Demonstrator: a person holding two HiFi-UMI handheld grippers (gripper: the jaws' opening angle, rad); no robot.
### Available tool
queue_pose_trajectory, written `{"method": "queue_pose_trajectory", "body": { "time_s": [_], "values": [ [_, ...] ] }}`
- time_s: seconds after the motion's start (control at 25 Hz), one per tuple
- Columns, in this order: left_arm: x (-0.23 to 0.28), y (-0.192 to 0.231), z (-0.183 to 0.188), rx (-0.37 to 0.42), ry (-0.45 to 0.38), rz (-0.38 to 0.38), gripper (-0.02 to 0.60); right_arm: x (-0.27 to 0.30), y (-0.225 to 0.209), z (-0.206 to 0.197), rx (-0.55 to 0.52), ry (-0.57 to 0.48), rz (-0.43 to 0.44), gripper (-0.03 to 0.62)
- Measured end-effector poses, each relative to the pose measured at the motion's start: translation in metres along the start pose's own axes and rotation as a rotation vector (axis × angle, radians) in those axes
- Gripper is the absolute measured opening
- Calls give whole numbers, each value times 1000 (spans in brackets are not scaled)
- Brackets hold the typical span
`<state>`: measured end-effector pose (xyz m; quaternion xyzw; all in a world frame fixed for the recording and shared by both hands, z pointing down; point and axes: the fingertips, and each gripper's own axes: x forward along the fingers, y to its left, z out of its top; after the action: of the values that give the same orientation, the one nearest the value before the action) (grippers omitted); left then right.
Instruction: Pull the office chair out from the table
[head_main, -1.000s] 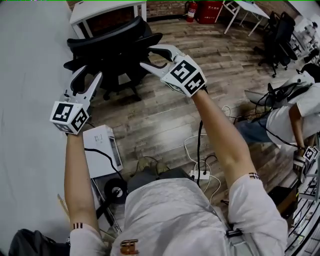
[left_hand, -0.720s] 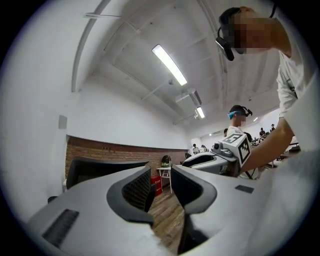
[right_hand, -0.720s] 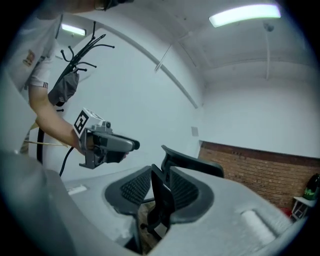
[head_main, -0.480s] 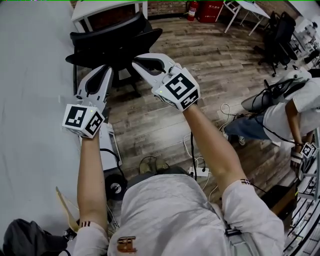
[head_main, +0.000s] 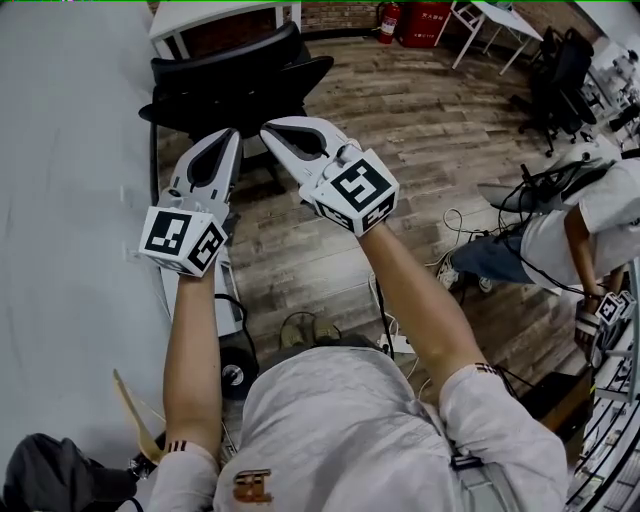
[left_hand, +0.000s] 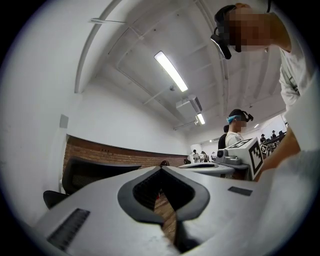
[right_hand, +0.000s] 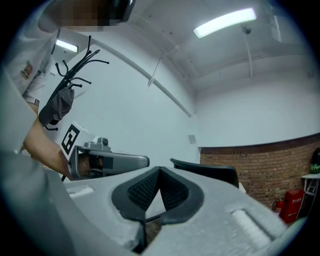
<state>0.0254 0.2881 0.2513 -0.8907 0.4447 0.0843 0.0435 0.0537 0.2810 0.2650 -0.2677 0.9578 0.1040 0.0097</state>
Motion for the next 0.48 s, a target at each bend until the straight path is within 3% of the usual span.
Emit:
{"method": "queue_pose_trajectory", "body": {
  "time_s": [0.48],
  "values": [
    [-12,-1,-7,1,19,16,0,-7,5,-5,94,-41,8,2]
  ]
}}
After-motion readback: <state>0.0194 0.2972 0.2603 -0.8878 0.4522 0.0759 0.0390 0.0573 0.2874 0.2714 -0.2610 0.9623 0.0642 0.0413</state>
